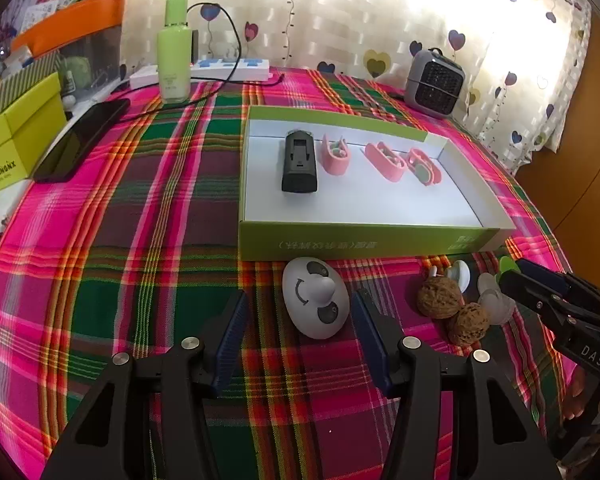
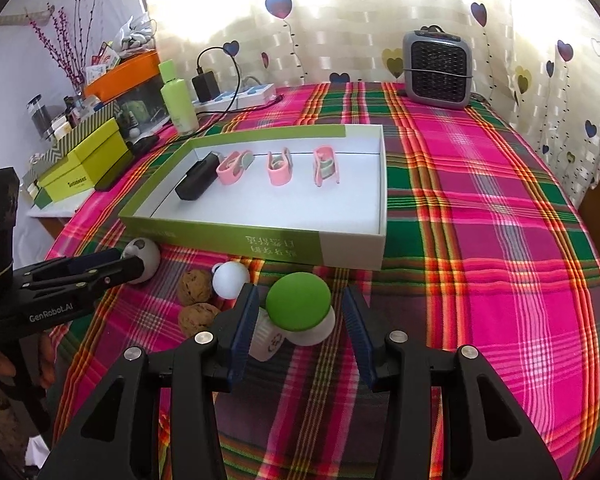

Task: Organize objects
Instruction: 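Move the left tool to the white panda-face toy while the right tool moves to the green mushroom toy, then grasp the white panda-face toy with the left tool while the right tool grasps the green mushroom toy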

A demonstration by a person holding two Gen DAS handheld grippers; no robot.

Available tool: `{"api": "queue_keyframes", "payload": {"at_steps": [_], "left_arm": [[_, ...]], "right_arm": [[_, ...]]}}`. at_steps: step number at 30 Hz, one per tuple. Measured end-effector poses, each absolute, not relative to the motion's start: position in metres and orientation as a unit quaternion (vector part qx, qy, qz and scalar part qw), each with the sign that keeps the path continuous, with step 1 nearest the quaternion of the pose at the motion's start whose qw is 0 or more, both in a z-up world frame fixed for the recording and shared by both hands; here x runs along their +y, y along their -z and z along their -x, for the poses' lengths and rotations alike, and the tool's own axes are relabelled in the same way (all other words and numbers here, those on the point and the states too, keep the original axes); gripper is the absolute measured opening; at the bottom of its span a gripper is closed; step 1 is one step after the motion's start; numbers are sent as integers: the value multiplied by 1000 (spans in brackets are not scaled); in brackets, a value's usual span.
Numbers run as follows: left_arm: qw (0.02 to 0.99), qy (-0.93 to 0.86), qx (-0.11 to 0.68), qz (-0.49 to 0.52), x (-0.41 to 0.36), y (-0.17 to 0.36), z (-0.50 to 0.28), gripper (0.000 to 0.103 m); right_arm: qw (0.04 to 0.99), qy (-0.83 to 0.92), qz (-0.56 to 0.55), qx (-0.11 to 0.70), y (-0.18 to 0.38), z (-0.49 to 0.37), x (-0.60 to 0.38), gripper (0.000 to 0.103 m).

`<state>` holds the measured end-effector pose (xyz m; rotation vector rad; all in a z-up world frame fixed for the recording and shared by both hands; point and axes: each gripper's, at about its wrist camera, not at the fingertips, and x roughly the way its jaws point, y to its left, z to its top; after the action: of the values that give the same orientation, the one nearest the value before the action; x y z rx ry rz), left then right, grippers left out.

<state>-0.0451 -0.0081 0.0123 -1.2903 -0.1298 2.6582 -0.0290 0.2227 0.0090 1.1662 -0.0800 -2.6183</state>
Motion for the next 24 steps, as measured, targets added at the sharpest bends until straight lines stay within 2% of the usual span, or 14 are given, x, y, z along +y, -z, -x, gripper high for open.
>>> {"api": "queue_keyframes", "payload": {"at_steps": [24], "left_arm": [[85,-893,-59,437,-9,-10,58,51]], "right_arm": [[132,899,-416,-44,-4,38,226,43]]}}
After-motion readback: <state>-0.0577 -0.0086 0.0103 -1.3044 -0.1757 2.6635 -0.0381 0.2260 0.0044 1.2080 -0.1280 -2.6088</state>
